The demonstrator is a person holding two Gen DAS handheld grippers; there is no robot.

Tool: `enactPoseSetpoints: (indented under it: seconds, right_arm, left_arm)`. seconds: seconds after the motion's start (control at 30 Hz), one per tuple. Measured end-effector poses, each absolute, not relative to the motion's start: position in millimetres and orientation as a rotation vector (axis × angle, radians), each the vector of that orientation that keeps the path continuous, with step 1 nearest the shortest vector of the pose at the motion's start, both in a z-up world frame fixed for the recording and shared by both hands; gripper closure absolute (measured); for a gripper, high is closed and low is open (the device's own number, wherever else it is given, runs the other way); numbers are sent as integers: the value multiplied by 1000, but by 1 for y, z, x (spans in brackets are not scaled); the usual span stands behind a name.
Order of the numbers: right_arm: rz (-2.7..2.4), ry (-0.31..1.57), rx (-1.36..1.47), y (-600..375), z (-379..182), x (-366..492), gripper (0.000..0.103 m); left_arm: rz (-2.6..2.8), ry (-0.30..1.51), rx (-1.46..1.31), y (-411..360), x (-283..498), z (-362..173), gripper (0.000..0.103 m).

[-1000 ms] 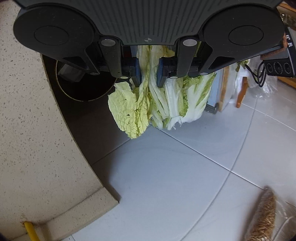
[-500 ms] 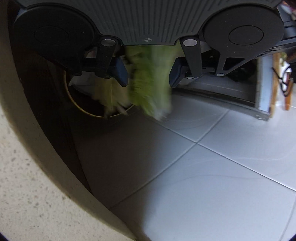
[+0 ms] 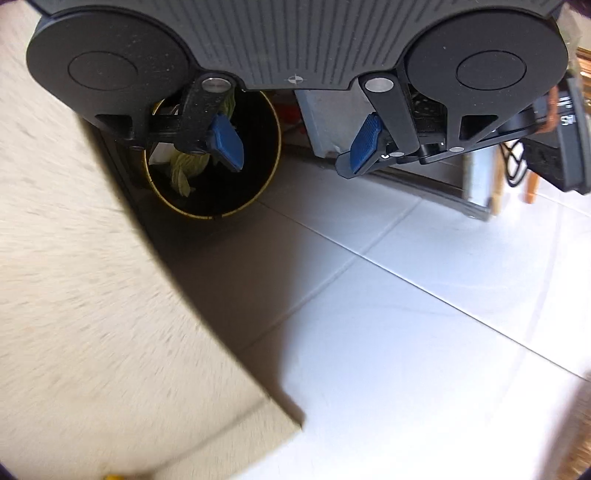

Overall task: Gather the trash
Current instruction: 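Raise both grippers from the bin back toward the counter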

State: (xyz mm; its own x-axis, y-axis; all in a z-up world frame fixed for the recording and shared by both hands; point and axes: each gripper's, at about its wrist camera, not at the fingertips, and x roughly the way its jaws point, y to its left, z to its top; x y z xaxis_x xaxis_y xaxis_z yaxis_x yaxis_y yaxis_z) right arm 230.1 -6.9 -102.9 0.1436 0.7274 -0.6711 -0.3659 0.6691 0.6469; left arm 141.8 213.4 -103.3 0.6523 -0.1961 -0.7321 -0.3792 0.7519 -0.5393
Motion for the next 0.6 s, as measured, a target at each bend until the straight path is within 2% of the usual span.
enactPoseSetpoints:
  seconds: [0.1, 0.37, 0.6]
  right_arm:
    - [832, 1151, 407, -34, -87, 222, 30]
    - [864, 1145, 465, -74, -72, 217, 28]
    - [915, 1075, 425, -92, -48, 207, 26]
  left_arm:
    - [98, 824, -706, 200, 132, -82, 54]
    - [130, 730, -599, 159, 102, -44, 41]
    - [36, 731, -539, 119, 118, -32, 38]
